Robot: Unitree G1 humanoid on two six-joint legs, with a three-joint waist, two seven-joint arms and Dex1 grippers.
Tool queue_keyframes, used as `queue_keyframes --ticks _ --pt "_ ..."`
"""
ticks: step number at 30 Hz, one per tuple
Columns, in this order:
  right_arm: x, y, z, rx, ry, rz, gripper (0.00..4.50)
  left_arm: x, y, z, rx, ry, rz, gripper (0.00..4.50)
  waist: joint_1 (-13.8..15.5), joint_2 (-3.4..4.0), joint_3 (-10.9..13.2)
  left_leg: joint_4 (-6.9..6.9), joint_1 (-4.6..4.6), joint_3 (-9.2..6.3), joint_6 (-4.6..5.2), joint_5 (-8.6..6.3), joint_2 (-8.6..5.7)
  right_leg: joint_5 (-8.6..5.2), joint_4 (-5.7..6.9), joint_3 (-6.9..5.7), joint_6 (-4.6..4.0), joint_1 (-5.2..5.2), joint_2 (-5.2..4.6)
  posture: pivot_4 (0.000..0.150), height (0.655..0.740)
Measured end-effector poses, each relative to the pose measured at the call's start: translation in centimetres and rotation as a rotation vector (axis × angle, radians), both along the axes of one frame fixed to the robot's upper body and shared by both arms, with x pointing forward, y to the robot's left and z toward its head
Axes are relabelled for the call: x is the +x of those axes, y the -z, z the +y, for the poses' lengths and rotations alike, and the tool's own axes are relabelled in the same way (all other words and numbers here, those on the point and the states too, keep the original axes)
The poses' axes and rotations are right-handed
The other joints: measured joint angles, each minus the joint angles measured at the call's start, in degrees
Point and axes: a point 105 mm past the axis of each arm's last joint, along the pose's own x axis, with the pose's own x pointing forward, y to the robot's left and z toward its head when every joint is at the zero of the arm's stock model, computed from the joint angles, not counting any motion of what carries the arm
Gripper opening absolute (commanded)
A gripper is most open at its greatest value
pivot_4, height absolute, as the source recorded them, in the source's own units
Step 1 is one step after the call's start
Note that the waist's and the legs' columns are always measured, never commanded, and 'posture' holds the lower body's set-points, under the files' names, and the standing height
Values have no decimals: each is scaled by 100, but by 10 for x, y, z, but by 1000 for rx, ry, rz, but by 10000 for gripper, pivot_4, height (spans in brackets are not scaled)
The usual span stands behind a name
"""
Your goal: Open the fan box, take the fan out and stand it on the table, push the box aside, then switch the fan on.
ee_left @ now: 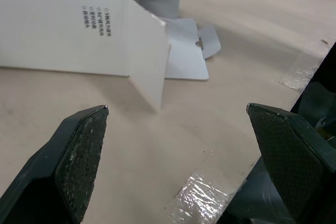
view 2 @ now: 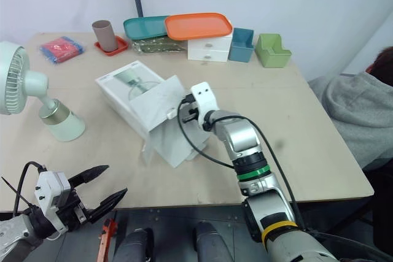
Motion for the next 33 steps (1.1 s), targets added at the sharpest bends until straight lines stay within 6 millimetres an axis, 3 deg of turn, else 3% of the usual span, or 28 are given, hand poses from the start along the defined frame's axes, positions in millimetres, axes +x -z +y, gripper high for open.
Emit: queue_keyframes --ticks 3,8,12,13,14,16,18,25,30,33 --pt "7 -3 -32 -16 97 -7 694 0 1 1 1 -1 2 45000 0 0 0 -2 -1 0 0 0 0 -2 0 1 1 -1 1 1500 7400" --pt "10 -5 -61 -31 190 -8 694 1 2 0 2 12 3 45000 0 3 2 -4 -1 0 0 0 0 -3 0 2 1 -2 2 1500 7400" --pt "9 -16 -136 -57 438 -15 694 9 3 -2 -4 41 0 45000 30 21 9 -1 -15 2 7 4 -12 -10 -1 13 19 -1 -5 1500 7400" --pt "8 -17 -143 -60 463 -19 694 10 3 -2 -4 42 0 45000 25 21 9 -1 -15 2 7 4 -12 -10 -1 13 20 -1 -5 1500 7400" --pt "5 -20 -158 -63 516 -22 4554 12 3 -4 -5 54 -4 45000 19 20 8 -2 -13 2 8 4 -12 -10 -3 14 20 1 -4 1500 7400" --pt "1 -22 -179 -75 593 -27 6769 17 1 -5 -5 71 -16 45000 5 25 11 -3 -12 3 8 4 -11 -8 -3 16 19 -2 -1 1500 7400" --pt "-4 -22 -198 -78 655 -22 15975 21 0 -6 -6 82 -23 45000 -7 29 11 -7 -9 5 9 3 -11 -8 -3 21 19 -2 2 1500 7400" --pt "-6 -18 -198 -63 669 10 43479 25 2 -10 -12 113 -19 45000 -22 35 13 -12 1 11 12 2 -12 -3 -3 38 23 0 8 1500 7400" --pt "-10 -18 -187 -3 567 42 44754 27 2 -9 -8 114 -23 45000 -8 37 14 -9 -4 16 12 2 -20 -3 -5 49 37 0 2 1500 7400" --pt "-22 -23 -194 -91 449 29 44754 27 1 -10 -6 117 -25 45000 8 43 18 -10 -6 14 15 0 -21 -9 -5 47 38 0 2 1500 7400"
